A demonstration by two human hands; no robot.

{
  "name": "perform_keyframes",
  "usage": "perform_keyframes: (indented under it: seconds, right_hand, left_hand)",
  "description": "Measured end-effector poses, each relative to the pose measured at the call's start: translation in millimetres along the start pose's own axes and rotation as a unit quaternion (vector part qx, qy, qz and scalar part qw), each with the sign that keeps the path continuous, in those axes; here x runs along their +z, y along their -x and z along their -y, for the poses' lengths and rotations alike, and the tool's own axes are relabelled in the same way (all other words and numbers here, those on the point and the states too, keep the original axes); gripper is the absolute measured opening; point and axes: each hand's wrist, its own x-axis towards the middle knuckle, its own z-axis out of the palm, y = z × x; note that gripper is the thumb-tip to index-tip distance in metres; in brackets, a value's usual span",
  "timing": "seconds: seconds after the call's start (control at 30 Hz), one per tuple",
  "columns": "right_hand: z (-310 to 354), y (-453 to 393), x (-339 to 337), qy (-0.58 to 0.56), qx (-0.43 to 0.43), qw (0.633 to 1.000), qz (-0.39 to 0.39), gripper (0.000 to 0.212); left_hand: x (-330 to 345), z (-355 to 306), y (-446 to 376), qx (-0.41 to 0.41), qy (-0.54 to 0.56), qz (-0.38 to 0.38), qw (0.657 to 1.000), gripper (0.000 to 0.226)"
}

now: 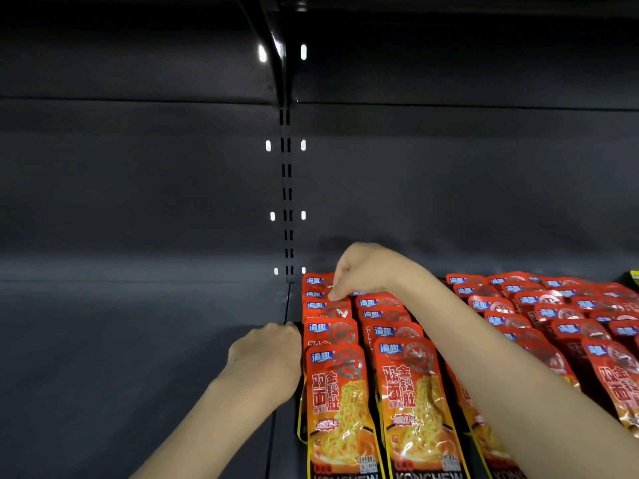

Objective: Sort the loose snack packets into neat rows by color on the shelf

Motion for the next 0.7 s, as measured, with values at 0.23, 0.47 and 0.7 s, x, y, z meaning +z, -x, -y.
perform_keyframes:
  seconds: [0.23, 0.47, 0.7]
  right_hand:
    - [4.3, 23.7, 3.5, 0.053, -0.045, 0.998, 0.006, 0.024]
    - [5.9, 32.2, 10.6, 0.083, -0.067, 0.992, 0.071, 0.027]
    - [9.0, 33.1, 13.1, 0.093, -0.089, 0.986, 0.109, 0.025]
  left_hand:
    - [0.9, -0.2, 24.2, 0.013, -0.003, -0.017, 1.000, 0.021]
    - [5.9, -11.3, 39.1, -0.021, -0.077, -0.007, 0.997, 0.048]
    - [8.5, -17.2, 43.4, -0.026, -0.074, 0.002, 0.997, 0.039]
